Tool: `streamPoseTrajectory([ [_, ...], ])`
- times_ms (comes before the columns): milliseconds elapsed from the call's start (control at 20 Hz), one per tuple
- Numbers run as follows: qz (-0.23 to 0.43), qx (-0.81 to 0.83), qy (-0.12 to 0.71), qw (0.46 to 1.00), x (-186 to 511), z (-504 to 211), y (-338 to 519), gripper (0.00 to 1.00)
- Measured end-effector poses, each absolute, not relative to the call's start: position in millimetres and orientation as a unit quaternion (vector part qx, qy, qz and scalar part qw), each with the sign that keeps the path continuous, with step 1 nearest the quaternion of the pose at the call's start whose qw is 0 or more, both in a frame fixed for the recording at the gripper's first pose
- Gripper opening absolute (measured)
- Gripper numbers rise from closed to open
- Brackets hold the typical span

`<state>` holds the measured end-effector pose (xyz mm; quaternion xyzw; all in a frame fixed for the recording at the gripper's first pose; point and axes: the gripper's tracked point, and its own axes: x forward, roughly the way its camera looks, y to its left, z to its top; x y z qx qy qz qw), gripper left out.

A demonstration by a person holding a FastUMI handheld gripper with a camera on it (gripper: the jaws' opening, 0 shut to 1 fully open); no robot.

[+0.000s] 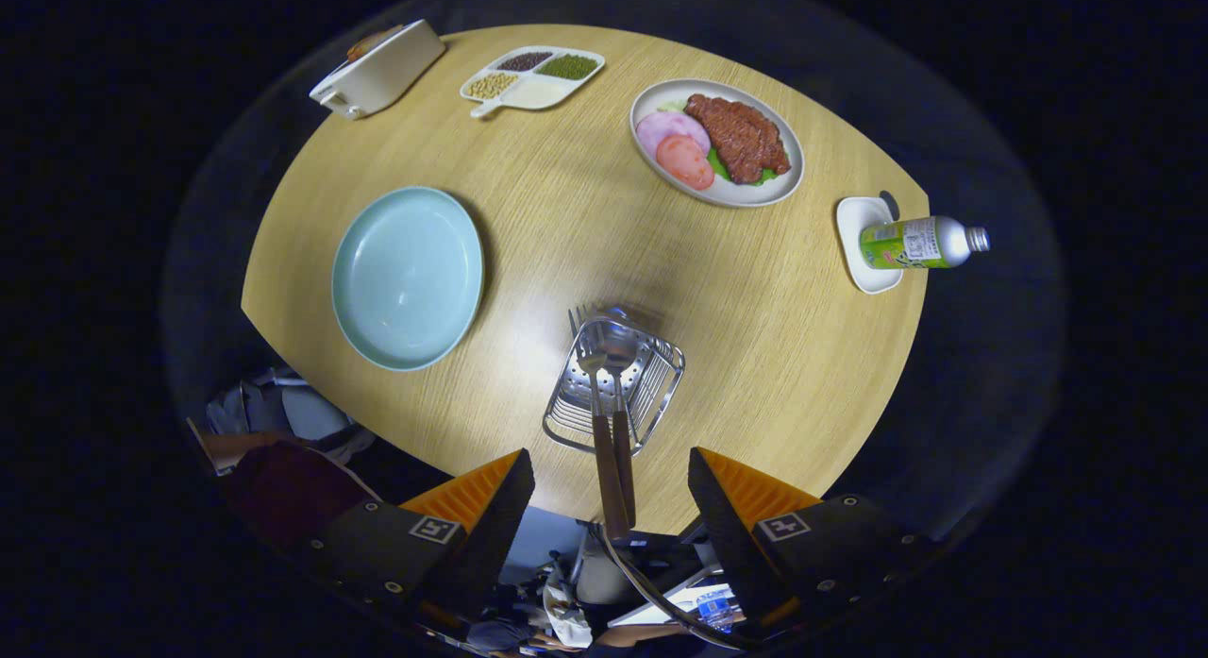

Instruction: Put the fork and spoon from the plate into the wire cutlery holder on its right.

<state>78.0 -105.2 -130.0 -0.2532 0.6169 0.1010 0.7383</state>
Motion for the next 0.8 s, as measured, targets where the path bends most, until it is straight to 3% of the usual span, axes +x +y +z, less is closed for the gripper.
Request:
streamPoseTrajectory([
  [450, 0.083, -0.186, 0.383, 0.901, 80, -15, -98, 0.99],
  [800, 0.052, -0.097, 0.195, 0.975, 66, 40, -116, 0.99],
])
